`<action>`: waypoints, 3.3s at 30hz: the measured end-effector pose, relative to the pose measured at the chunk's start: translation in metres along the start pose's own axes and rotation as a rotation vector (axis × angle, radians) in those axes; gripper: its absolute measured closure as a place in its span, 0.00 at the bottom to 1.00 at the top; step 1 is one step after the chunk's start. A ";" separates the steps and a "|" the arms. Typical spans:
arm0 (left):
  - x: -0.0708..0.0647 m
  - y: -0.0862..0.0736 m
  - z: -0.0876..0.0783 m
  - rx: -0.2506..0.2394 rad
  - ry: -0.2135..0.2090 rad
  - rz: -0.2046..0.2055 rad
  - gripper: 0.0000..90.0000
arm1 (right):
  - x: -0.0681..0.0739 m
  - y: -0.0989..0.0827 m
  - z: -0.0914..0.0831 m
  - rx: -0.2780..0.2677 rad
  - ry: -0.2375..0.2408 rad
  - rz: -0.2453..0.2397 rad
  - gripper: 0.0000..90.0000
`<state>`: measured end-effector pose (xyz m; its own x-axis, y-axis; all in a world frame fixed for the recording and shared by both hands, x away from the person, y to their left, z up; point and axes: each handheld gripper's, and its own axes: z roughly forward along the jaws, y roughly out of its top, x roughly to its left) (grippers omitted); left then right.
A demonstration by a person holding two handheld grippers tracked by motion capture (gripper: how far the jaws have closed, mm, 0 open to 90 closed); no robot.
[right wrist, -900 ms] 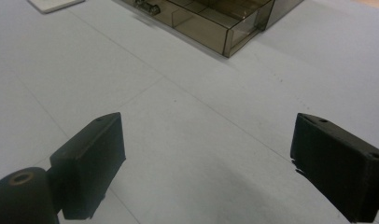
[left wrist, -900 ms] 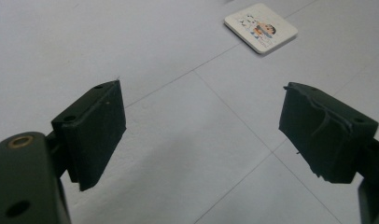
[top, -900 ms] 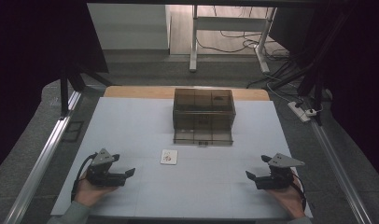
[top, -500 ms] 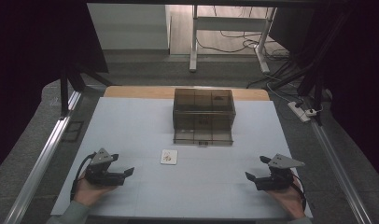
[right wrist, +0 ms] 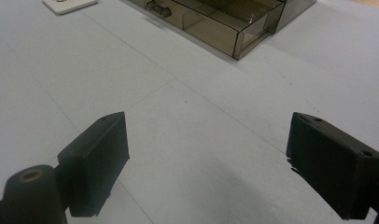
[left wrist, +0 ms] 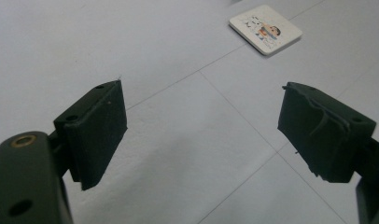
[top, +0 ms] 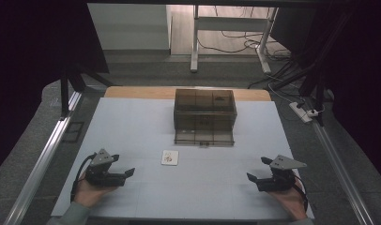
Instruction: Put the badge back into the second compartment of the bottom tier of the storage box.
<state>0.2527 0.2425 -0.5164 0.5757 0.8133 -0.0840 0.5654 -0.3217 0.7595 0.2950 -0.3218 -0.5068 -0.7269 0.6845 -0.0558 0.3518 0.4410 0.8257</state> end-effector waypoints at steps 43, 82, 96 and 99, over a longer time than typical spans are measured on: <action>-0.008 0.044 0.022 0.026 -0.068 0.127 0.20 | 0.002 0.000 0.005 0.021 0.016 -0.012 0.16; -0.028 0.093 0.074 0.076 -0.126 0.243 0.22 | 0.004 0.000 0.008 0.026 0.040 -0.020 0.17; -0.031 0.104 0.096 0.105 -0.135 0.256 0.22 | 0.004 0.000 0.009 0.032 0.046 -0.020 0.17; -0.035 0.106 0.101 0.123 -0.137 0.267 0.22 | 0.004 0.000 0.009 0.033 0.048 -0.021 0.17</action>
<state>0.3521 0.1314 -0.4983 0.7825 0.6224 0.0156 0.4459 -0.5777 0.6837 0.2968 -0.3138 -0.5118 -0.7615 0.6466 -0.0457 0.3546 0.4745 0.8056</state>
